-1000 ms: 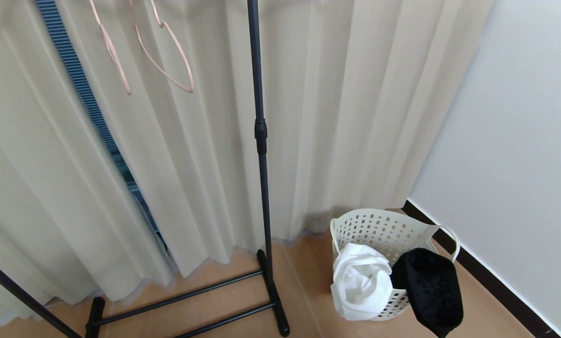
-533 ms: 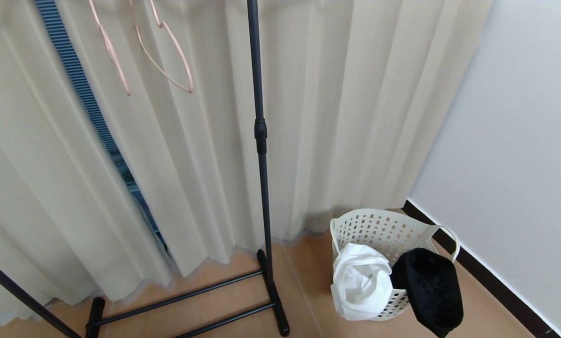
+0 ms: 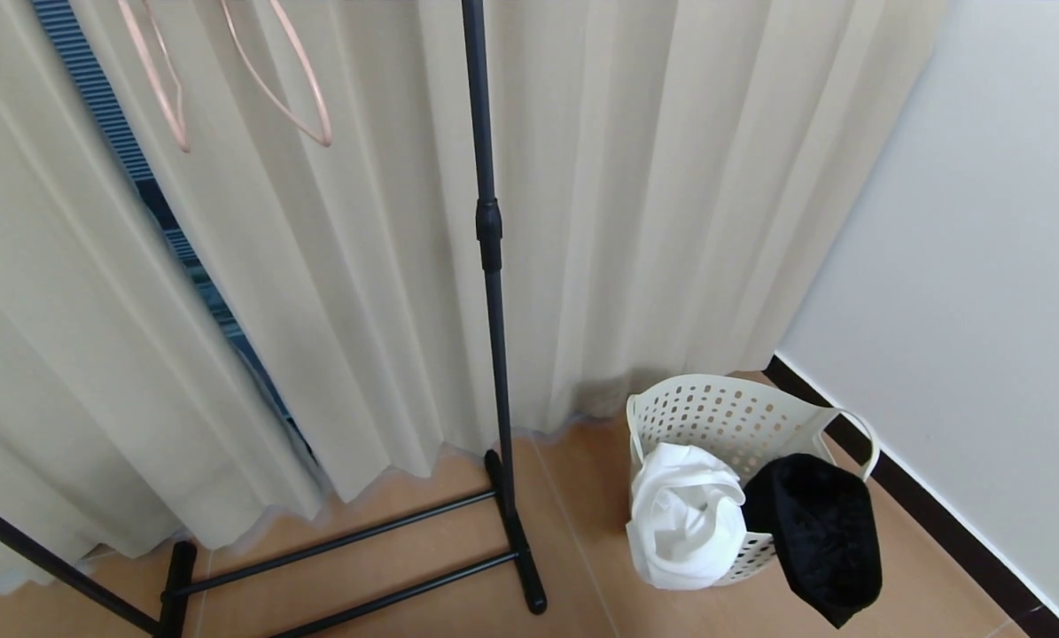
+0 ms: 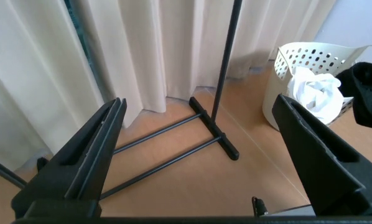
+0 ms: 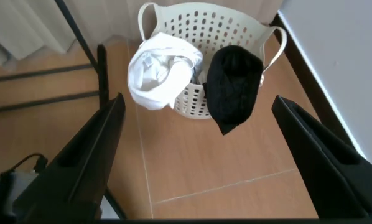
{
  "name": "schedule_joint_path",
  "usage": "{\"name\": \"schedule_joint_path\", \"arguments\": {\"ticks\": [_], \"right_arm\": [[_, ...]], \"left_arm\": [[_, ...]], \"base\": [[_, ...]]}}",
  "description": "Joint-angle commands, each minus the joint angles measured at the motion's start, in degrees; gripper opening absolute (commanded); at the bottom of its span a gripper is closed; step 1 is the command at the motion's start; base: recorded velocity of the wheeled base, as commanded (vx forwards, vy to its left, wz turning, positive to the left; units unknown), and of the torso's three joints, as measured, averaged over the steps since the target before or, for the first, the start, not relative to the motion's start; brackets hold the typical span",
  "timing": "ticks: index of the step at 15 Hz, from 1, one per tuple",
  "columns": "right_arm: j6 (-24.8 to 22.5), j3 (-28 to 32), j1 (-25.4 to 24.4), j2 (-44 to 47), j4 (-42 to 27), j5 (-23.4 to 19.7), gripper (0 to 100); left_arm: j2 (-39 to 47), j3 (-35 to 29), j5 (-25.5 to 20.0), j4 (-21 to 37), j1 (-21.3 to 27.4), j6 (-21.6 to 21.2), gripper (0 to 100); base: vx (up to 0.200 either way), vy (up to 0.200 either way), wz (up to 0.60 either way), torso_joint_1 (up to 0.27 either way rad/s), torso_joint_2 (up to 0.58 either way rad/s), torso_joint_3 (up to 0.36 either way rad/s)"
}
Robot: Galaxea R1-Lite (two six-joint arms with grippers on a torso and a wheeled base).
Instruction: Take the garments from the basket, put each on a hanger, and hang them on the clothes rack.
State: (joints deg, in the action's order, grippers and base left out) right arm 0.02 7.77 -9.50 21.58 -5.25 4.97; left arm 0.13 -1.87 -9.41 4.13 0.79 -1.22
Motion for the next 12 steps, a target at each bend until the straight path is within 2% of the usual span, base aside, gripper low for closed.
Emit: {"name": "schedule_joint_path", "arguments": {"ticks": [1, 3, 4, 5, 7, 9, 11, 12], "right_arm": [[-3.5, 2.9, -2.7, 11.8, -0.1, 0.0, 100], [-11.7, 5.7, -2.6, 24.0, 0.2, 0.1, 100], [-14.4, 6.7, -2.6, 27.2, 0.2, 0.1, 100], [-20.6, 10.0, -2.6, 34.6, 0.3, 0.3, 100], [-28.1, 15.3, -2.7, 44.5, 0.4, 0.7, 100], [-29.5, 19.8, -4.4, 53.3, 2.5, 3.2, 100], [-29.6, 21.9, -5.9, 61.0, 6.7, 8.3, 100], [-29.7, 23.2, -7.1, 65.7, 11.0, 10.8, 100]], "left_arm": [[0.0, 0.0, 0.0, 0.0, 0.0, 0.0, 100], [0.0, 0.0, 0.0, 0.0, 0.0, 0.0, 100], [0.0, 0.0, 0.0, 0.0, 0.0, 0.0, 100], [0.0, 0.0, 0.0, 0.0, 0.0, 0.1, 100], [0.0, 0.1, 0.0, 0.0, 0.0, 0.1, 100], [0.0, 0.0, 0.1, 0.0, 0.0, 0.1, 100], [0.0, 0.0, 0.1, 0.0, 0.0, 0.1, 100], [0.0, 0.0, 0.1, 0.0, 0.0, 0.2, 100]], "base": [[0.000, 0.000, 0.00, -0.002, 0.00, -0.183], [0.000, 0.000, 0.00, 0.002, 0.00, -0.200], [0.000, 0.000, 0.00, 0.007, 0.01, -0.203], [0.000, 0.000, 0.00, 0.002, 0.00, -0.203], [0.000, 0.000, 0.00, 0.002, 0.00, -0.200], [0.000, 0.000, 0.00, 0.002, 0.00, -0.181], [0.000, 0.000, 0.00, 0.006, 0.00, -0.038], [0.000, 0.000, 0.00, 0.000, 0.00, 0.000]]}}
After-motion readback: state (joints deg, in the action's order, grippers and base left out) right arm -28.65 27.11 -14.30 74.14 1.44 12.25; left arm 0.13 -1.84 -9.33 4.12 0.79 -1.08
